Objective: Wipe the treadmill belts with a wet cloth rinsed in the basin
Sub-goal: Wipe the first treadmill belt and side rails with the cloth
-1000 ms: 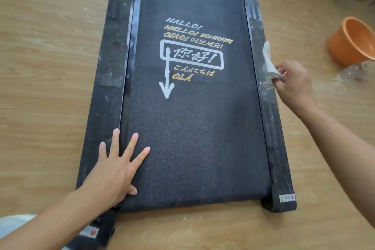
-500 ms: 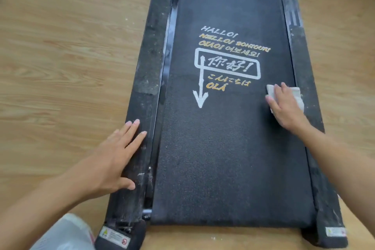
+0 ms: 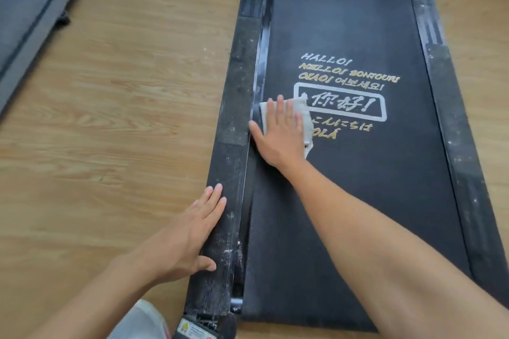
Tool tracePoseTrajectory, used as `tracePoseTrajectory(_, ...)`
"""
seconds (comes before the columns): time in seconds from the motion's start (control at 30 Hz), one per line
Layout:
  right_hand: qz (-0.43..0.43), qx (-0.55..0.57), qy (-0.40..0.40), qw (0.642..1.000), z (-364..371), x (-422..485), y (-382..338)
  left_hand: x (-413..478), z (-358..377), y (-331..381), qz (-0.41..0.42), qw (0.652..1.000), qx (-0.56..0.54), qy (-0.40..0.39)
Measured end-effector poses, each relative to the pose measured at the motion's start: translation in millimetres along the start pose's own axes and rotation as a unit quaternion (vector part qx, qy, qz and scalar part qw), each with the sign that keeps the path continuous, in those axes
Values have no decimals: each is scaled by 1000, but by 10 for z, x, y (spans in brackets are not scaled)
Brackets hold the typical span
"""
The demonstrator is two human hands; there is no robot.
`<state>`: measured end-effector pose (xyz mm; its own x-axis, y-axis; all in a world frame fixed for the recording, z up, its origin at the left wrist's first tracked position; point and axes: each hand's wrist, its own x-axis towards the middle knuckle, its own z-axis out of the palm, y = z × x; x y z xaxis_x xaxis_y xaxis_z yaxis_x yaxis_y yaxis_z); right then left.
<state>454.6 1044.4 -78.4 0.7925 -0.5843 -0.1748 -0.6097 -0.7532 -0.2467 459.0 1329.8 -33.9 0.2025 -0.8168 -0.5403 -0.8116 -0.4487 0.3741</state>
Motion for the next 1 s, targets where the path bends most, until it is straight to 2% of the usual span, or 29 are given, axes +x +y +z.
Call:
tracePoseTrajectory(0.1,-96,-17,-30,995,54,-171,-139,-1,18,51,-24,1000,-11,2)
tracePoseTrajectory(0.2,-179,-50,-48,981,-80,-286,500,4,64,42,-33,999,-9,7)
tracePoseTrajectory(0.27,-107,-53,-39,992,-247,-328,1164,11,90,27,-32,999,14,5)
tracePoseTrajectory(0.33,33,-44,-12,998,-445,-474,1962,24,97,65,-30,999,44,2)
tracePoseTrajectory(0.4,139,-29,3,990,-635,-772,2641,27,79,110,-32,998,52,-5)
tracePoseTrajectory(0.43,164,-19,0,986,-693,-907,2834,30,60,116,-30,998,49,-7)
tracePoseTrajectory(0.5,204,3,8,979,-698,-992,2865,26,35,80,-15,999,38,-1)
tracePoseTrajectory(0.6,291,57,47,954,-541,-714,2291,-10,19,27,-2,1000,16,-6)
tracePoseTrajectory(0.67,243,51,53,967,-396,-515,1740,11,35,29,0,1000,17,1)
tracePoseTrajectory(0.73,131,22,30,991,-193,-434,1105,23,39,61,-9,1000,18,-1)
tracePoseTrajectory(0.83,-34,-8,-7,999,86,-699,220,14,19,121,-20,999,38,-13)
tracePoseTrajectory(0.9,-120,-26,-33,992,186,-958,88,-12,-18,145,-20,998,53,-16)
tracePoseTrajectory(1.0,-186,-39,-41,981,95,-1145,627,-47,-67,130,-15,997,78,-11)
